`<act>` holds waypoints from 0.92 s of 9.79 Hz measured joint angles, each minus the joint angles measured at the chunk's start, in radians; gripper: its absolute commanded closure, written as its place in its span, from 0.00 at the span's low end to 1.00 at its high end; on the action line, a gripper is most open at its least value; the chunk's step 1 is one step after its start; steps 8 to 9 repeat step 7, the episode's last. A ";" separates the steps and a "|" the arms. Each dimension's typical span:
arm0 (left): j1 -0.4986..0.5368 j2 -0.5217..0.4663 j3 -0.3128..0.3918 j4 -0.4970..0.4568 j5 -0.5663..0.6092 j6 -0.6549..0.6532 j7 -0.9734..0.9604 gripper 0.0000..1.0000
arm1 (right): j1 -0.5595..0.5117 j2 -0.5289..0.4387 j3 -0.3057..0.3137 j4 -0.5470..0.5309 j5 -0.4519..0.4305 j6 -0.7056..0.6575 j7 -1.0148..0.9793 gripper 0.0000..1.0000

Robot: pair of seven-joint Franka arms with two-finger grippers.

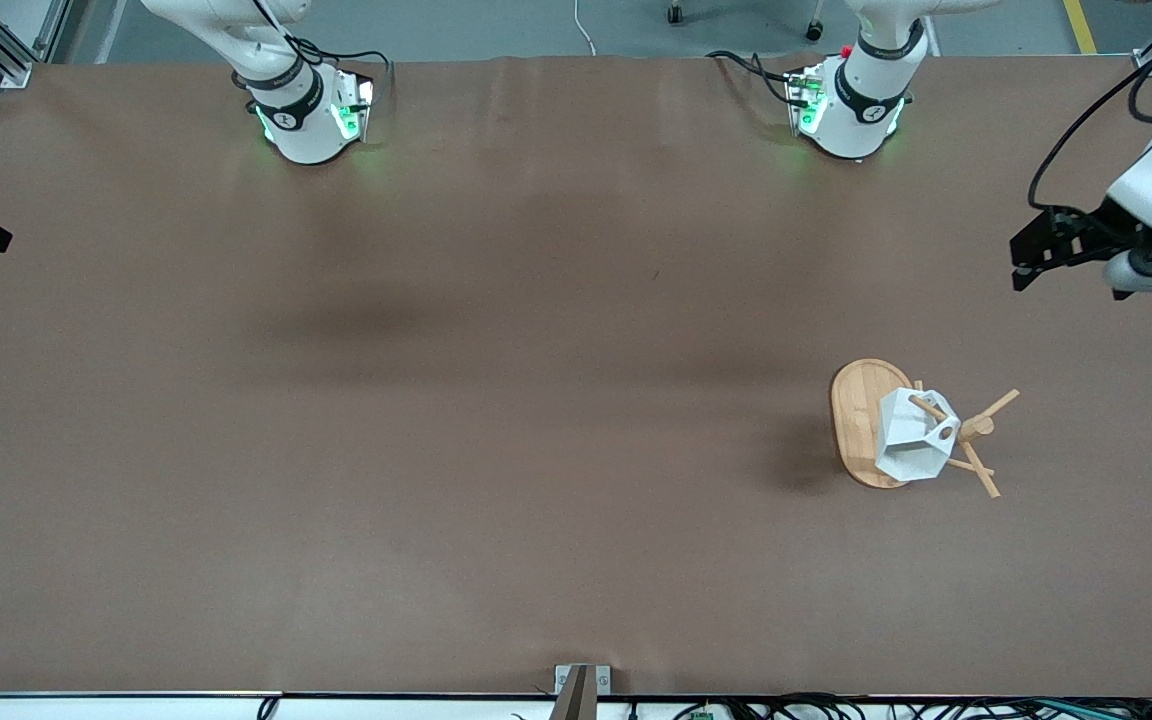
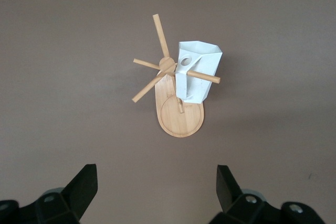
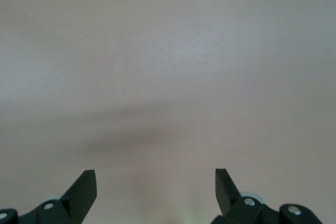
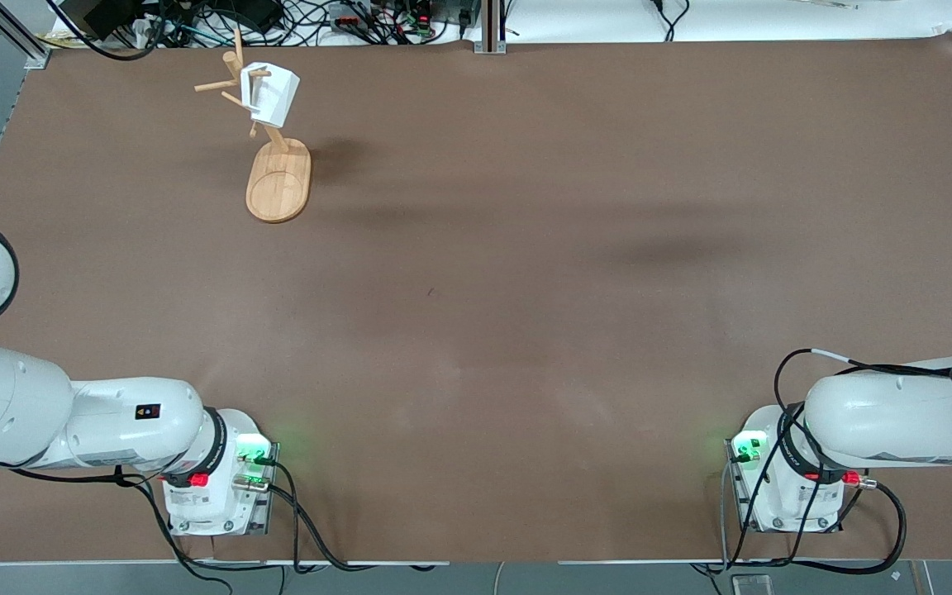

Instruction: Hang cup on rack

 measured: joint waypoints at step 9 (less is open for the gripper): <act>-0.002 -0.051 0.000 0.003 -0.086 -0.110 -0.093 0.00 | 0.000 0.000 -0.001 0.000 0.000 -0.001 0.000 0.00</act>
